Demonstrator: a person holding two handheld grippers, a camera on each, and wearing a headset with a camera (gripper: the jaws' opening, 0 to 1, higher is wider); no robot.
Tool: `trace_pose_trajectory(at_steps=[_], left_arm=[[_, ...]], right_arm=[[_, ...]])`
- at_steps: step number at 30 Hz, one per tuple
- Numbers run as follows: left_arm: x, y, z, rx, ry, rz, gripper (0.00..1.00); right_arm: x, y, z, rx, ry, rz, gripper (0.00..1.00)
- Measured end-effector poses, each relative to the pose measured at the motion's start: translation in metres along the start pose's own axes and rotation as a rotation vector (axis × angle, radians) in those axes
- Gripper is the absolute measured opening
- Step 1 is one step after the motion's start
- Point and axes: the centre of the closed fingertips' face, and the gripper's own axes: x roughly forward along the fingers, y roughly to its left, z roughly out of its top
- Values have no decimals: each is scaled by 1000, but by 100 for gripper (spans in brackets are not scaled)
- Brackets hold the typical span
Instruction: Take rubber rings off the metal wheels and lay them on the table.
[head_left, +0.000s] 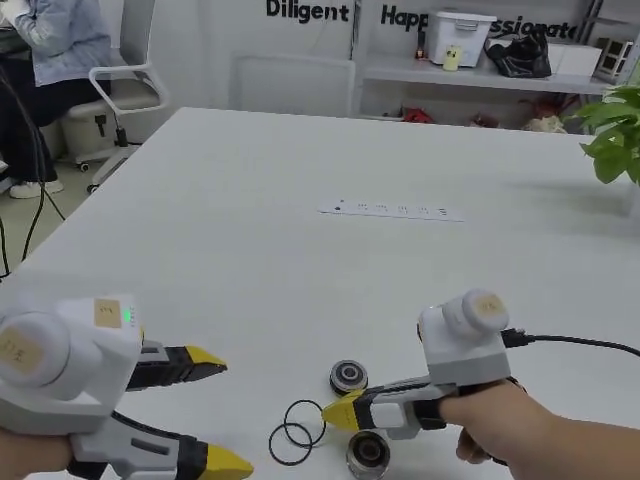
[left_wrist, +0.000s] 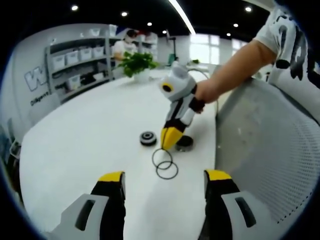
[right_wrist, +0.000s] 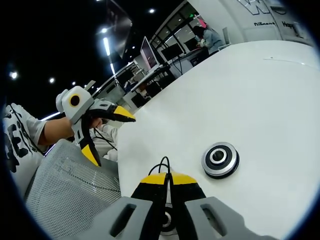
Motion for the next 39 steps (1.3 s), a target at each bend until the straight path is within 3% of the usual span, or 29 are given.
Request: trace_pose_trajectory(at_steps=[15,39], left_arm=[[3,2,-2,-5,9,-7,64],[8,6,5,10,11,-15,64]], right_arm=[[0,-4,0,-16,-8,-15,6],[-15,10,13,-67,-43,0,21]])
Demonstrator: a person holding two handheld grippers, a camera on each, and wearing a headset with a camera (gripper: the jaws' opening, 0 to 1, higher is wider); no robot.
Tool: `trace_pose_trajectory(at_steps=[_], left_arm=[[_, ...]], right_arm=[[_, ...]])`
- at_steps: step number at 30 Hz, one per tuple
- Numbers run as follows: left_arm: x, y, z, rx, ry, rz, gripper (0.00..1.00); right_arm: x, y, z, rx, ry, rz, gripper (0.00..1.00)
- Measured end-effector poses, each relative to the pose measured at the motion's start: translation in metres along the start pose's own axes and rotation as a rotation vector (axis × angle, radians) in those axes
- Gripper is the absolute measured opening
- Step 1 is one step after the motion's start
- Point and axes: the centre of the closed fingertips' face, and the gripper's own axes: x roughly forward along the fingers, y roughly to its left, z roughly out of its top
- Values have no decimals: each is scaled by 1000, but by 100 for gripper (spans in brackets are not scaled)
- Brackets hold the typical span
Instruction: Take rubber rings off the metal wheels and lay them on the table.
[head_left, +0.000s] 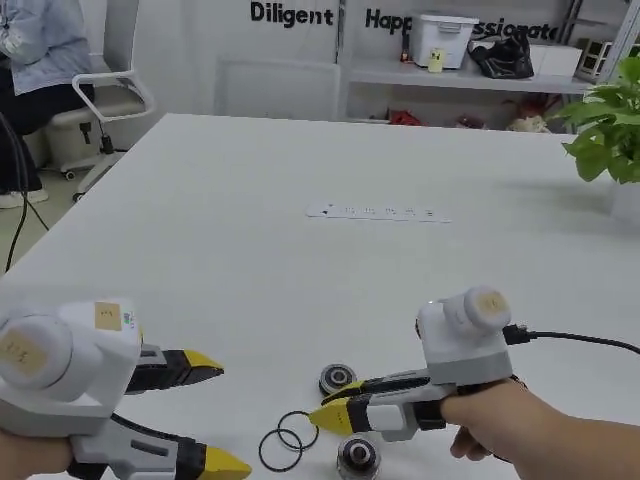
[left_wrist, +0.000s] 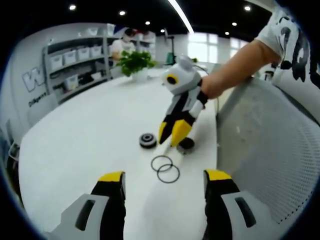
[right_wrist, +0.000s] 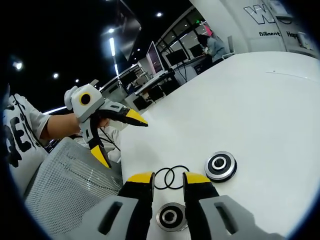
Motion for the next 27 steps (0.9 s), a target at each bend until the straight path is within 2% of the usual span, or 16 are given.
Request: trace_pose_trajectory(at_steps=[8,16,27], left_arm=[[3,3,6,3,-8,-1,64],[6,10,14,15,-14,2,63],[16,23,27,8,-39,13,63]], right_arm=[[-12,0,12,-20,-40,-6,24],[-24,-10,21,-56,-71,-45,28],[-31,-24,21,-107,-66,-93,34]])
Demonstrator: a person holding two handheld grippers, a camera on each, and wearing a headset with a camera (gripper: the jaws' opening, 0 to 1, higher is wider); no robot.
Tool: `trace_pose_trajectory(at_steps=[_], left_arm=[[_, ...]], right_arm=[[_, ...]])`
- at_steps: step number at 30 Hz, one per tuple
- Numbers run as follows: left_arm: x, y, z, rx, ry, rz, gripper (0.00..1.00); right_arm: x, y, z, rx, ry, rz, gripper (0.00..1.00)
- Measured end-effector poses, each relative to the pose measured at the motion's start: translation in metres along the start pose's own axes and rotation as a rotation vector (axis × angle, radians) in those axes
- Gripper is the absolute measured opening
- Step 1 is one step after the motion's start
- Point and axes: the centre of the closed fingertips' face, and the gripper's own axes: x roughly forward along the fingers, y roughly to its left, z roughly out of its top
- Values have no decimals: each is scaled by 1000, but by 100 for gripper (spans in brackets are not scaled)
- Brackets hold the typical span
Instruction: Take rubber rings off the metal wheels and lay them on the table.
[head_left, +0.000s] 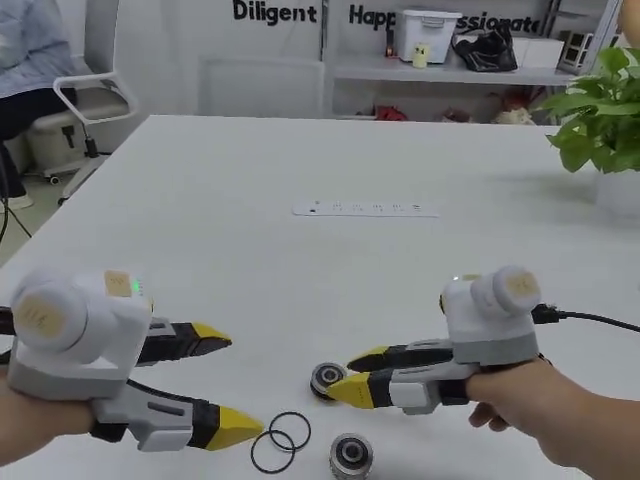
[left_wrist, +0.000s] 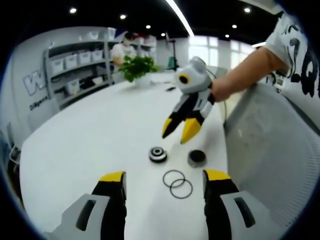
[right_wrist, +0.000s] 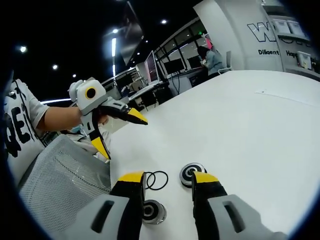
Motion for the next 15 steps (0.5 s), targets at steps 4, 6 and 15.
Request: trace_pose_trajectory(at_steps=[4,6,15], left_arm=[[6,3,3,1,-4,-3,62],[9,5,4,0,-5,-5,62],[20,11,3,-18,-2,-10,59]], right_arm=[[-2,-5,-1,-11,2,-9,34],[-3,-8,-1,-21,5,-17,34],[-4,-20,-11,-40,29,-35,34]])
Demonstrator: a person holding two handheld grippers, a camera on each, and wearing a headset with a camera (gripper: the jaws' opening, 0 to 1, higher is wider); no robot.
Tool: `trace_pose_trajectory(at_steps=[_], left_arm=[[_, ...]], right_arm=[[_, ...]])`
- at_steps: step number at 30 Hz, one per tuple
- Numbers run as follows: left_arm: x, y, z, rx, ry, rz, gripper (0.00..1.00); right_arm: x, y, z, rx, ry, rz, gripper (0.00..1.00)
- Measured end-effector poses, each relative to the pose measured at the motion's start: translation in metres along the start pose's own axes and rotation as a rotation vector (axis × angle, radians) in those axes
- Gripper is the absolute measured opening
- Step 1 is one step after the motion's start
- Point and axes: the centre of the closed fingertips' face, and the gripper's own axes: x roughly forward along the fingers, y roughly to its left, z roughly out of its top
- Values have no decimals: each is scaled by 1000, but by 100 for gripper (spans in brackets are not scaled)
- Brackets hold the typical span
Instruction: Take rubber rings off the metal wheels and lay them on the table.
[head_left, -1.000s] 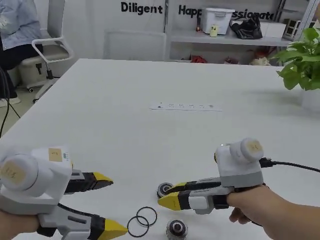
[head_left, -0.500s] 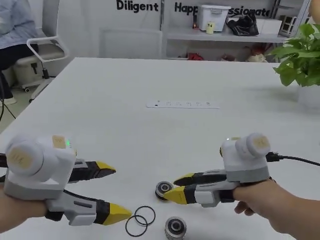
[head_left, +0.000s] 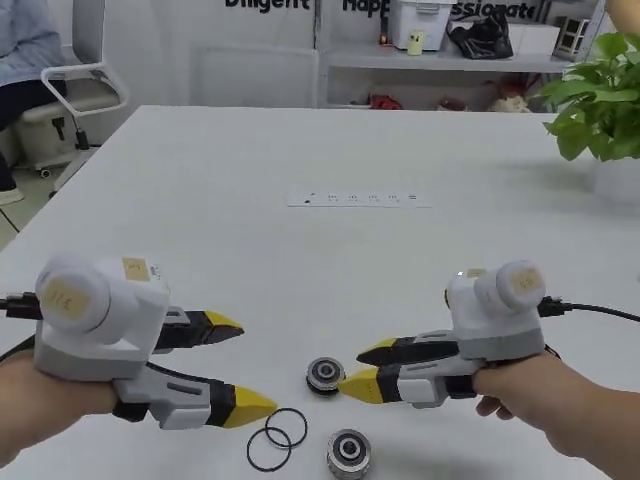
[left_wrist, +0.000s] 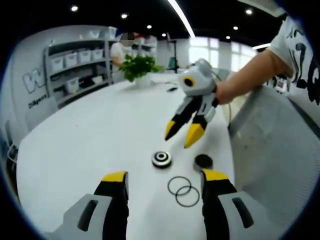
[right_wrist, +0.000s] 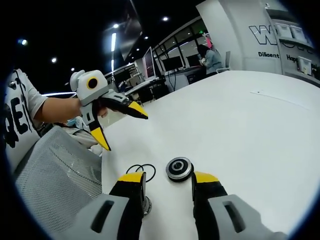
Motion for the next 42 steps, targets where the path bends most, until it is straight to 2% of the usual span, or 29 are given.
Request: trace_pose_trajectory(at_steps=[11,19,30,42], left_arm=[[16,4,-5,-21,8,-12,56],[28,8,-9,-37,17,-17,53],[44,7,-14,-51,43,-32,49],[57,8,-9,-52,36,-36,40]], right_arm=[[3,-11,-9,-27,23,-18,34],[6,-13,-12,-27,28,-18,33],[8,-13,-16,-41,36,-20,33],[9,-15,-20,-42,43,-18,33]])
